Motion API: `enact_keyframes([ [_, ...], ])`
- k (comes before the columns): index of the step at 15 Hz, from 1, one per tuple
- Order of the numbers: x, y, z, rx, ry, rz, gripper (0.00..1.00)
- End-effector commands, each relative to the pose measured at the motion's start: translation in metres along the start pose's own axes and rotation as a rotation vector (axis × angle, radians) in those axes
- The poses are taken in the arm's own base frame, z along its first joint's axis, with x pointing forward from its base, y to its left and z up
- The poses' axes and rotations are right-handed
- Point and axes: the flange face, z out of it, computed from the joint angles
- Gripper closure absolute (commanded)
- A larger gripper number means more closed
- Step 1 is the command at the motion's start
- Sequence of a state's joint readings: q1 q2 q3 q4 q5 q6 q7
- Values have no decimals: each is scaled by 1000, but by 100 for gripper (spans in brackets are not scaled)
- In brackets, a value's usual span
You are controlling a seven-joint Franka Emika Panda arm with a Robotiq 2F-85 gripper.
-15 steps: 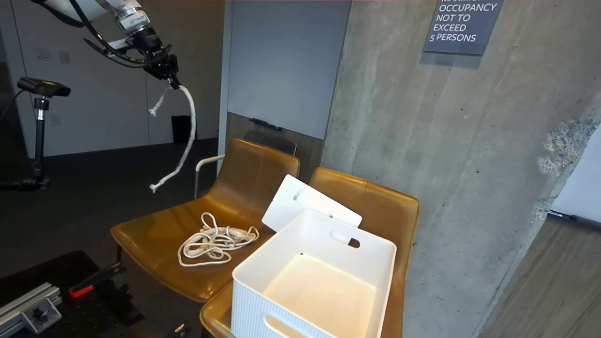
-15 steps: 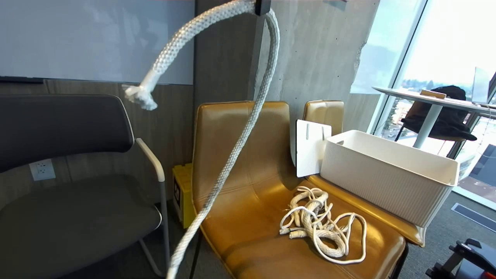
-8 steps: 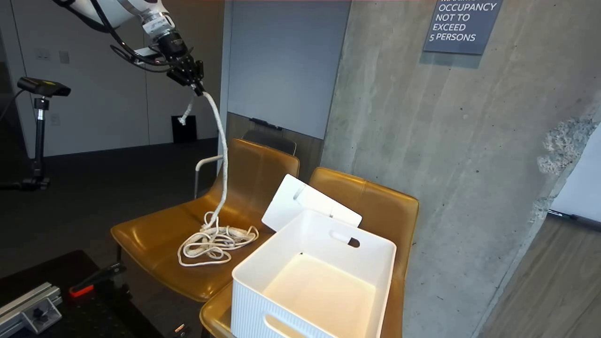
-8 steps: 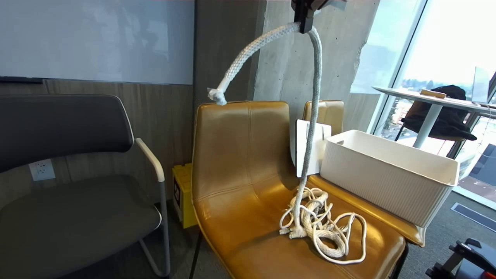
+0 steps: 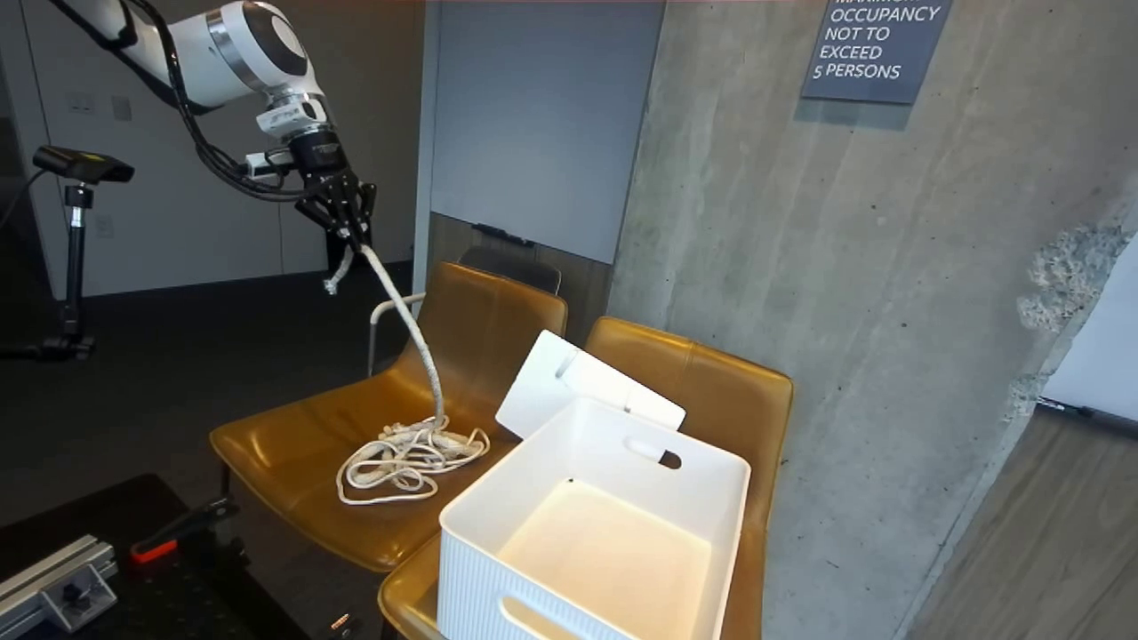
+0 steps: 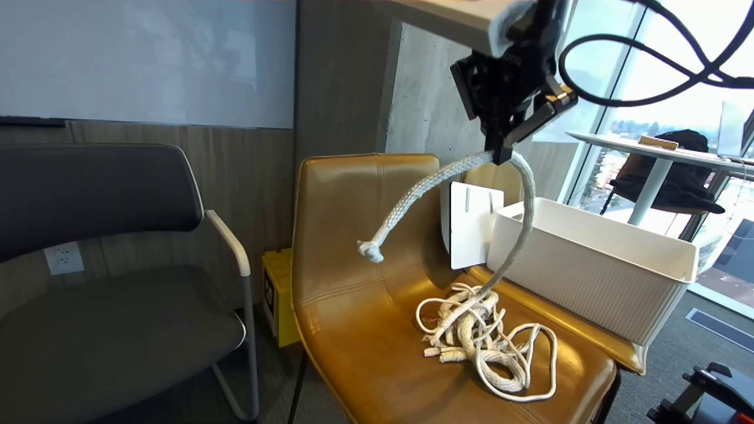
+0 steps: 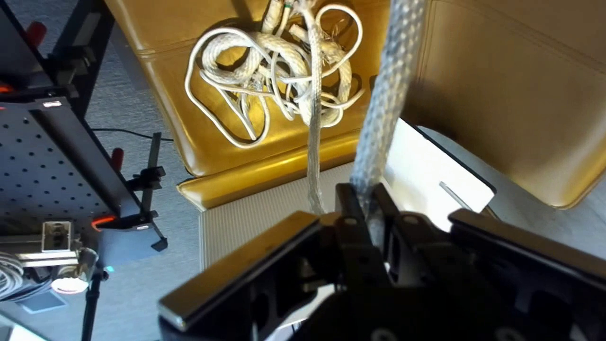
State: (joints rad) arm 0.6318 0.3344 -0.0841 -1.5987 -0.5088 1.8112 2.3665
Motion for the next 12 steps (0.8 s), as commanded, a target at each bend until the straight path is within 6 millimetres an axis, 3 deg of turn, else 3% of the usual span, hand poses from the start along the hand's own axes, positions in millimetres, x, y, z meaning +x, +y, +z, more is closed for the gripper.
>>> enact_keyframes([
  [1, 23, 32, 25, 18, -63, 106, 97],
  [4, 31, 34, 68, 16, -152, 205, 97],
  [8, 40, 30, 148, -12, -241, 286, 97],
  [12, 48, 10, 204, -28, -289, 322, 97],
])
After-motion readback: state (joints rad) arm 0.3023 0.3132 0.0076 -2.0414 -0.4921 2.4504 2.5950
